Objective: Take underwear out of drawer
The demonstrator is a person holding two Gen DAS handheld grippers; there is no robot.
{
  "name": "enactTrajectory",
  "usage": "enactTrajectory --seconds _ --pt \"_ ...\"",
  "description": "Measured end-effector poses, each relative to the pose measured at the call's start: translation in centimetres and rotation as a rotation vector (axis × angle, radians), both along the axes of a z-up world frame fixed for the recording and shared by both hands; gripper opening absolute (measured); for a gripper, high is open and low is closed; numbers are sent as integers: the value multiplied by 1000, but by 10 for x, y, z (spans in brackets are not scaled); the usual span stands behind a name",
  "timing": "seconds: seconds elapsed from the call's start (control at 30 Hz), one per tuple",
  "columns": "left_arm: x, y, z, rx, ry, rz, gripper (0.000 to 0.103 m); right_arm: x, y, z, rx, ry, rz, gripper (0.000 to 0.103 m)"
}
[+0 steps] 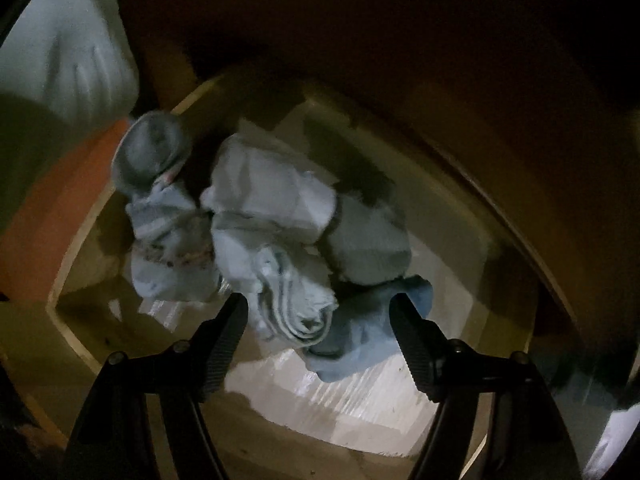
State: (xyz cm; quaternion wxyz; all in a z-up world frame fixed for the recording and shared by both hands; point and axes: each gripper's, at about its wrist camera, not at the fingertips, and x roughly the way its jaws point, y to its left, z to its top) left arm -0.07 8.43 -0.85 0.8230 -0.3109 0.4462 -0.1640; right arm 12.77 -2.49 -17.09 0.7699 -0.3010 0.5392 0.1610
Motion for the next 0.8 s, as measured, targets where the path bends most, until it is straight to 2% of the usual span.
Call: enactTrajectory --seconds 0.03,0.1,0.13,0.2,0.3,0.43,0.67,0.7,0.8 --pt "0 0 0 1 0 1 9 -1 2 -4 -11 17 9 67" --pt "-1 0 1 0 0 -1 9 0 6 -16 -41 66 14 45" --pt "-1 0 2 1 -2 -1 9 3 6 -16 -38 73 11 28" --pt "-1 0 2 5 -4 -1 9 6 6 -14 -19 86 16 26" --pt "-1 -1 2 9 -5 -7 9 5 2 -9 -12 59 51 17" --pt "-1 -3 5 11 -14 -13 9 -16 -8 15 45 25 81 13" --pt "-2 -13 15 13 -32 -31 9 -26 -60 68 285 57 -70 12" --pt "-3 -14 17 11 -34 -34 9 -33 -67 68 308 60 -87 12" --pt "-7 -19 25 17 -49 -41 9 -47 -90 93 407 60 -147 12"
